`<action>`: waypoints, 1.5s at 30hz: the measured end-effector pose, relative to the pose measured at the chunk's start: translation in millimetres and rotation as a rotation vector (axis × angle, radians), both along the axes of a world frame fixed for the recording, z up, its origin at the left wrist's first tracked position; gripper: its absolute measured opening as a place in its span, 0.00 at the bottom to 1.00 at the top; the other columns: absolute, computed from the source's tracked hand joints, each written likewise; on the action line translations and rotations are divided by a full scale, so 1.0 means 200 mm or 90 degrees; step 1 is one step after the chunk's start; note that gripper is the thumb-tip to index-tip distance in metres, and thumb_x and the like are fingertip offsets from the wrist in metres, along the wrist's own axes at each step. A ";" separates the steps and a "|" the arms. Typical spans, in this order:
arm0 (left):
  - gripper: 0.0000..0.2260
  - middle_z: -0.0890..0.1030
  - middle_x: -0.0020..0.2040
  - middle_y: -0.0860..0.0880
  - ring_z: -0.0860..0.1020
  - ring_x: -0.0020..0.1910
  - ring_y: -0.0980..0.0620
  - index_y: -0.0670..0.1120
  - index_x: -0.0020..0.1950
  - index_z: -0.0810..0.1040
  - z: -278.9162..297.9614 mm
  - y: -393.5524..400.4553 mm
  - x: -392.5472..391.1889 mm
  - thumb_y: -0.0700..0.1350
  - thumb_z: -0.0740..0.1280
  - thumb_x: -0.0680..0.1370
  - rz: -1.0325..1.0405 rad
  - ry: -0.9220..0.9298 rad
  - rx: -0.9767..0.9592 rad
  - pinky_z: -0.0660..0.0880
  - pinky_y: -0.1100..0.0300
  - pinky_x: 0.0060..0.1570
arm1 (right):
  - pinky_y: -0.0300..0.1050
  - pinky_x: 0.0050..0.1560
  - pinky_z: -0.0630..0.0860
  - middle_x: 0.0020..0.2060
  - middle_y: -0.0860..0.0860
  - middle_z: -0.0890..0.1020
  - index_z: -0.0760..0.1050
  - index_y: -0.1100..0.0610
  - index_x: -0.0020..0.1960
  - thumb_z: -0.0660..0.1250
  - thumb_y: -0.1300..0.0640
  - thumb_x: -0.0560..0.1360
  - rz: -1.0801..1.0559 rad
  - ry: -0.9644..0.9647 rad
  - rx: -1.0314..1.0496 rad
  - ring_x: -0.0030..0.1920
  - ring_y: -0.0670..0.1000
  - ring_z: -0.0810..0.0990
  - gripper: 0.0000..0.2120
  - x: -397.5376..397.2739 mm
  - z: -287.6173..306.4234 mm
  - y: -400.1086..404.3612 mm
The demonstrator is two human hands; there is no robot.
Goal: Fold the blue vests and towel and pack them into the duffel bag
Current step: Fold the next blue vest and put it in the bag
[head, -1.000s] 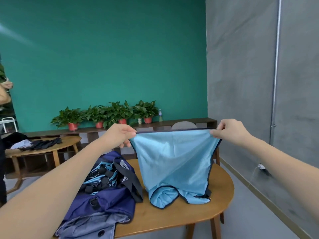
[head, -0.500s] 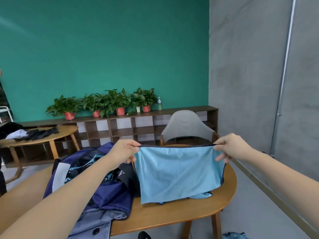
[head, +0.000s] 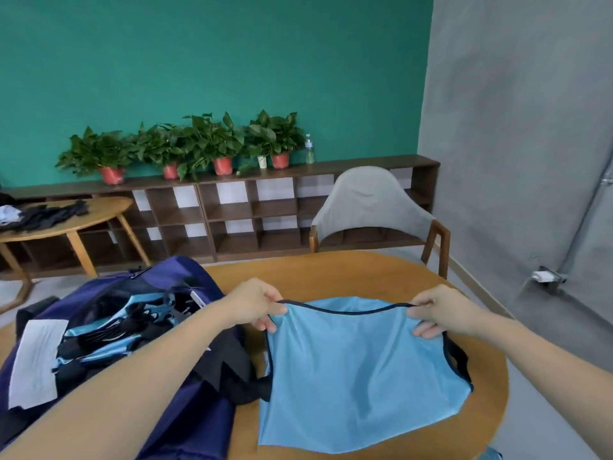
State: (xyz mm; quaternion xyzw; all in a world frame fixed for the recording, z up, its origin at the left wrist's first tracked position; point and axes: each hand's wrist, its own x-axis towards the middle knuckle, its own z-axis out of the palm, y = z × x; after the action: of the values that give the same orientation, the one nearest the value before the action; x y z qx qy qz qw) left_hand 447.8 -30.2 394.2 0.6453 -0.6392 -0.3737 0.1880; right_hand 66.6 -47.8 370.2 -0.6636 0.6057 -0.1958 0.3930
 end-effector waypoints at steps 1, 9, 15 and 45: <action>0.06 0.85 0.40 0.47 0.86 0.38 0.50 0.42 0.50 0.81 0.02 -0.09 -0.01 0.43 0.74 0.77 0.013 -0.008 -0.019 0.79 0.60 0.35 | 0.55 0.53 0.84 0.30 0.55 0.79 0.74 0.65 0.37 0.68 0.59 0.80 -0.002 -0.001 -0.006 0.44 0.53 0.88 0.15 0.01 0.01 -0.07; 0.10 0.85 0.46 0.50 0.78 0.44 0.55 0.44 0.48 0.87 0.85 -0.60 -0.06 0.51 0.73 0.78 0.129 -0.155 -0.452 0.68 0.64 0.45 | 0.53 0.60 0.80 0.46 0.56 0.86 0.82 0.57 0.44 0.70 0.56 0.80 -0.142 -0.004 -0.332 0.48 0.56 0.86 0.07 -0.04 0.73 -0.60; 0.08 0.84 0.42 0.52 0.77 0.41 0.55 0.48 0.46 0.86 1.73 -0.42 -0.09 0.52 0.74 0.76 0.214 -0.006 -0.750 0.72 0.62 0.45 | 0.51 0.63 0.78 0.46 0.54 0.86 0.83 0.58 0.50 0.67 0.52 0.80 -0.193 -0.110 -0.646 0.51 0.53 0.85 0.10 -0.05 1.65 -0.49; 0.13 0.82 0.48 0.56 0.71 0.51 0.52 0.56 0.56 0.84 -0.68 1.18 -0.10 0.58 0.63 0.81 -0.062 -0.380 -0.408 0.76 0.54 0.50 | 0.46 0.56 0.60 0.54 0.33 0.75 0.83 0.40 0.50 0.65 0.40 0.79 0.038 0.435 -0.312 0.65 0.47 0.67 0.09 -0.24 -0.51 1.08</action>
State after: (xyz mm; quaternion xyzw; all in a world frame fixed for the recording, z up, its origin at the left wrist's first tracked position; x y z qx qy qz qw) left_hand 428.4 205.6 258.0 0.6034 -0.7786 0.0376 0.1681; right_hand 18.7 167.2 268.3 -0.7815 0.6172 -0.0911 0.0053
